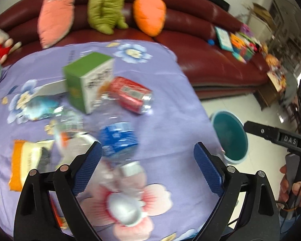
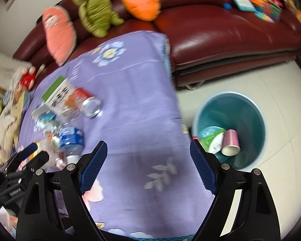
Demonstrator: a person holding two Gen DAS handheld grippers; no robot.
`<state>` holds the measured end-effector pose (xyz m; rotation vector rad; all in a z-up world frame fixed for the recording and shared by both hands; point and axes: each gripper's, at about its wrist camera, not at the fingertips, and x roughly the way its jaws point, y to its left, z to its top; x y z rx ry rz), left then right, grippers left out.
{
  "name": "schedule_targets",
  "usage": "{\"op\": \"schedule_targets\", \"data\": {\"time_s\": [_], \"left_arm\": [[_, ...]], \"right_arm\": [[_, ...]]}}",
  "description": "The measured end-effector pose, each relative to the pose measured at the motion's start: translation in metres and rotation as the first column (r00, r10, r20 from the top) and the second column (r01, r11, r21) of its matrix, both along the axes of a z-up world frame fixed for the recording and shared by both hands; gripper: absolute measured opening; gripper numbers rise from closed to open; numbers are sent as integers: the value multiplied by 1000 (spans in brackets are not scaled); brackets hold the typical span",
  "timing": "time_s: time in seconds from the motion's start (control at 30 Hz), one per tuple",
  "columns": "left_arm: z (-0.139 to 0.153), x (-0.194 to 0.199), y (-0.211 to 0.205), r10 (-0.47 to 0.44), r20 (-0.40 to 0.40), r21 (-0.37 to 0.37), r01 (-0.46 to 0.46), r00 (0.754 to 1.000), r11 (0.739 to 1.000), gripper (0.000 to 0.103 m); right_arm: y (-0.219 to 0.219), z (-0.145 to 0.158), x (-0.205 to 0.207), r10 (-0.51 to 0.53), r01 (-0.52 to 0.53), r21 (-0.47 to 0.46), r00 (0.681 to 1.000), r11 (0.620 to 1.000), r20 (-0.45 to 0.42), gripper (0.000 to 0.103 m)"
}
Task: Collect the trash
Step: 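Move both tools back over the trash on the table, then grasp the blue-labelled water bottle with the right tool while the left tool grasps the green box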
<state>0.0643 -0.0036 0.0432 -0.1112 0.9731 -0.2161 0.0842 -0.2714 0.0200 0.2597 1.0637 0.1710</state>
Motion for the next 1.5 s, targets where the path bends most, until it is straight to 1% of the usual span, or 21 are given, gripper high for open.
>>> {"op": "schedule_targets", "data": {"time_s": [0.17, 0.33, 0.47, 0.6, 0.8, 0.9, 1.03, 1.07, 1.13, 1.2, 1.4, 1.5], "left_arm": [[-1, -2, 55, 94, 2, -8, -94, 996, 996, 94], [-1, -2, 101, 168, 13, -13, -168, 986, 986, 94], [-4, -3, 139, 232, 13, -23, -232, 973, 972, 94], [-10, -1, 175, 299, 2, -50, -299, 954, 953, 94], [-23, 7, 216, 369, -36, -73, -370, 929, 926, 94], [-30, 13, 225, 380, -51, -78, -383, 924, 920, 94], [-36, 19, 229, 379, -63, -78, -383, 923, 920, 94], [-38, 21, 230, 378, -64, -79, -383, 923, 921, 94], [-40, 23, 230, 379, -70, -79, -383, 923, 920, 94], [-42, 26, 232, 381, -74, -82, -387, 921, 919, 94], [-43, 31, 235, 388, -81, -84, -394, 918, 915, 94], [-41, 33, 234, 392, -78, -78, -398, 916, 914, 94]], "right_arm": [[60, 2, 10, 107, -108, -33, 994, 994, -24, 81], [117, -2, 22, 206, -209, -58, 977, 976, -54, 81], [152, -7, 36, 249, -254, -51, 964, 966, -89, 81], [179, -16, 52, 275, -283, -59, 954, 957, -117, 81], [213, -41, 74, 311, -325, -59, 935, 944, -173, 81], [220, -54, 81, 318, -334, -50, 926, 941, -205, 81], [229, -69, 89, 328, -349, -49, 914, 936, -237, 79], [231, -72, 92, 335, -356, -46, 910, 933, -244, 77], [235, -77, 95, 343, -363, -36, 904, 931, -257, 69], [237, -80, 98, 353, -372, -23, 896, 928, -269, 63], [244, -82, 104, 371, -390, -17, 887, 921, -274, 63], [250, -90, 108, 377, -395, -6, 880, 918, -287, 63]]}}
